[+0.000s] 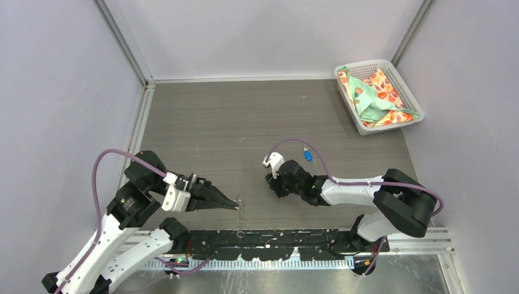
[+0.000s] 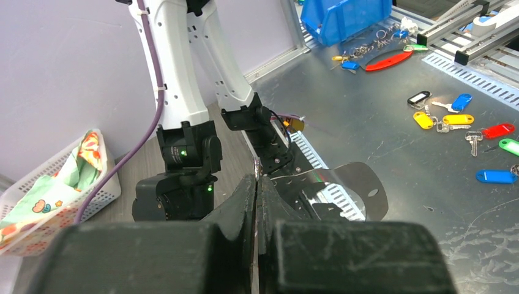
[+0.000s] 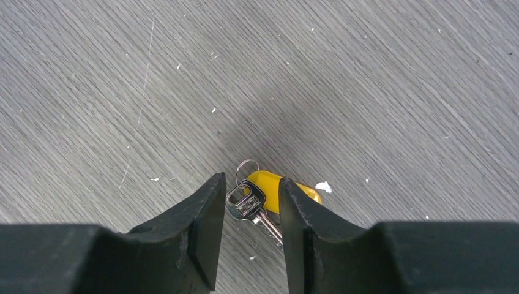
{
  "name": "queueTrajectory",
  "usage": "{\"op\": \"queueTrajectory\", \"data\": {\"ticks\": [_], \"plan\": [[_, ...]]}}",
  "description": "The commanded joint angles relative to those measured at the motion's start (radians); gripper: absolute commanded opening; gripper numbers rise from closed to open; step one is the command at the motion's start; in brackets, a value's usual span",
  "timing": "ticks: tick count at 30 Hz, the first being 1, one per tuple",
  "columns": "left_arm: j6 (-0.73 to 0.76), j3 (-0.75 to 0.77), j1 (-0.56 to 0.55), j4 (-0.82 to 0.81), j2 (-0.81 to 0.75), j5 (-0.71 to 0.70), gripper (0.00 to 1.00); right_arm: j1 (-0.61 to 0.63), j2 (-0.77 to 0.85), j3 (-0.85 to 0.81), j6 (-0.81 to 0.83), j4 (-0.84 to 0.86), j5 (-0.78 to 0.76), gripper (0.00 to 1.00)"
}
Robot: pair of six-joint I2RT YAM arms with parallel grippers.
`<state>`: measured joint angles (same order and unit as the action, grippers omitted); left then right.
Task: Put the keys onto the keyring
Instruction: Pick up the key from the center of the board.
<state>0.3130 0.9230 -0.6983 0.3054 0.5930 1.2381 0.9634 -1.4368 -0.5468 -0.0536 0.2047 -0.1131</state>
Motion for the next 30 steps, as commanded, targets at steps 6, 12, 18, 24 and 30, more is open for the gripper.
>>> {"op": "queueTrajectory", "data": {"ticks": [6, 12, 18, 24, 30], "plan": [[-0.018, 0.021, -0.001, -0.021, -0.007, -0.008, 0.0, -0.011, 0.019, -0.036, 0.0, -0.017, 0.026, 0.43], [-0.016, 0.025, -0.002, -0.021, -0.012, -0.014, 0.0, -0.012, 0.025, -0.033, -0.011, -0.044, 0.026, 0.46], [-0.017, 0.025, -0.001, -0.022, -0.014, -0.014, 0.0, -0.011, 0.016, -0.044, -0.007, -0.039, 0.012, 0.42], [-0.017, 0.03, -0.001, -0.016, -0.016, -0.014, 0.0, -0.011, -0.002, -0.055, -0.001, -0.029, -0.012, 0.32], [-0.017, 0.036, -0.001, -0.009, -0.017, -0.017, 0.0, -0.011, -0.013, -0.057, -0.001, -0.027, -0.007, 0.29]]}}
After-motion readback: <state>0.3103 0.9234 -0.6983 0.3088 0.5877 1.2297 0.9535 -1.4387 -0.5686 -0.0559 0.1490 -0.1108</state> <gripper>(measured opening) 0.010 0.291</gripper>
